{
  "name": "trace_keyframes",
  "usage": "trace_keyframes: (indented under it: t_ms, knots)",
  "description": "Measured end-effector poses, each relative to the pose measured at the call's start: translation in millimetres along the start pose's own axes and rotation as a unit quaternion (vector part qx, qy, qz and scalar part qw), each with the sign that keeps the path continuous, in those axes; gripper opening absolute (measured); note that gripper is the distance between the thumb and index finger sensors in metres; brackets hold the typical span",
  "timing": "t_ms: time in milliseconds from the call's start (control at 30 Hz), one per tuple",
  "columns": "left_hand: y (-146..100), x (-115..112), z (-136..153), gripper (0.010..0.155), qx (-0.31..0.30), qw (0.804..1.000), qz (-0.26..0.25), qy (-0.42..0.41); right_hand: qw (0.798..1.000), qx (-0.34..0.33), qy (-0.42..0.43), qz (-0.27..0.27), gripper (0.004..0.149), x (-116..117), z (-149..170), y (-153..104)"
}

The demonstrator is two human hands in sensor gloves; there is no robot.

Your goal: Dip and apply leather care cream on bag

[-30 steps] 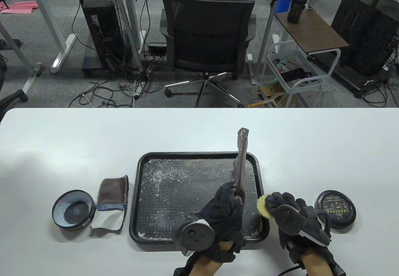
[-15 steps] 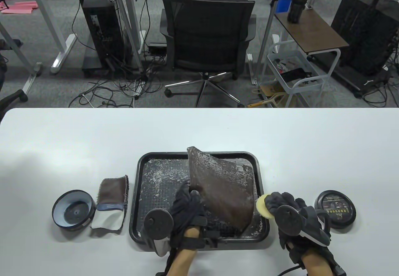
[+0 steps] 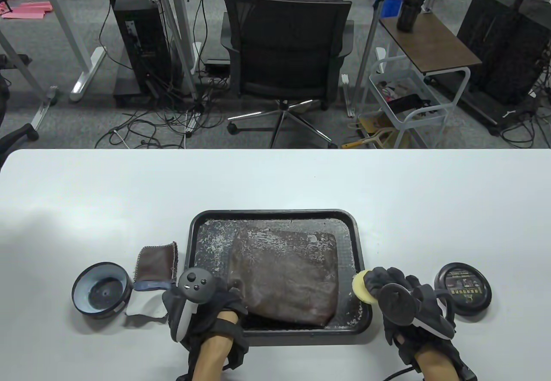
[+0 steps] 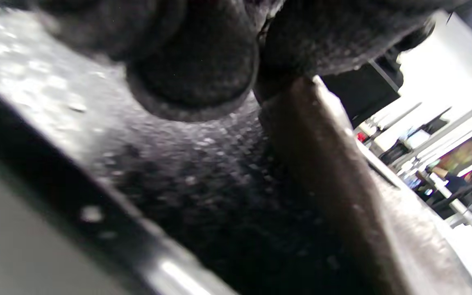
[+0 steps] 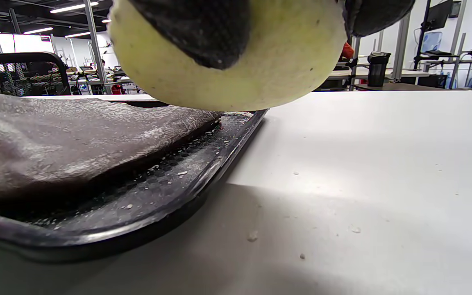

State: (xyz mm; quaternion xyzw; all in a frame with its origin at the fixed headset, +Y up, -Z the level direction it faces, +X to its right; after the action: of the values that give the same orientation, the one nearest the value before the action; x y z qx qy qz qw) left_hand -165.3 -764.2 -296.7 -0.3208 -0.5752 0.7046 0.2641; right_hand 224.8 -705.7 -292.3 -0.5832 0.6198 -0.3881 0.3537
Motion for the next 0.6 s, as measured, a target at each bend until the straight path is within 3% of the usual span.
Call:
trace_keyframes:
  t_ms: [167,600]
  knots:
    - [8.6,-9.5,10.0,0.05,0.014,0.999,0.043,0.019,1.0,-0.002,0.002,-0.004,0.055,1.1,-0.9,0.3]
    - [10.9,-12.0,6.1,0.051,0.018,0.995,0.075,0.062,1.0,-0.005,0.005,-0.007,0.055,2.8,-1.9,0.9]
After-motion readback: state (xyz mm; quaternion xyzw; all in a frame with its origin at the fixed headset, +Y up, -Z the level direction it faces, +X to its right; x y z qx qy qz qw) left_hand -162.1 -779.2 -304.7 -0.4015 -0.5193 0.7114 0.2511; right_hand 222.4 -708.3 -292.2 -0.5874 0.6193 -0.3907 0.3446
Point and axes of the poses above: the tracker on the back of each hand, its own z axis roughly to the little-finger side, its own y axis roughly from the wrist to the fingertips, x = y × z, the point moved 2 cm from there along y, roughly from the wrist to the fingertips, and after that the axes turned 11 degrees about -x, right-handed, at the moved point
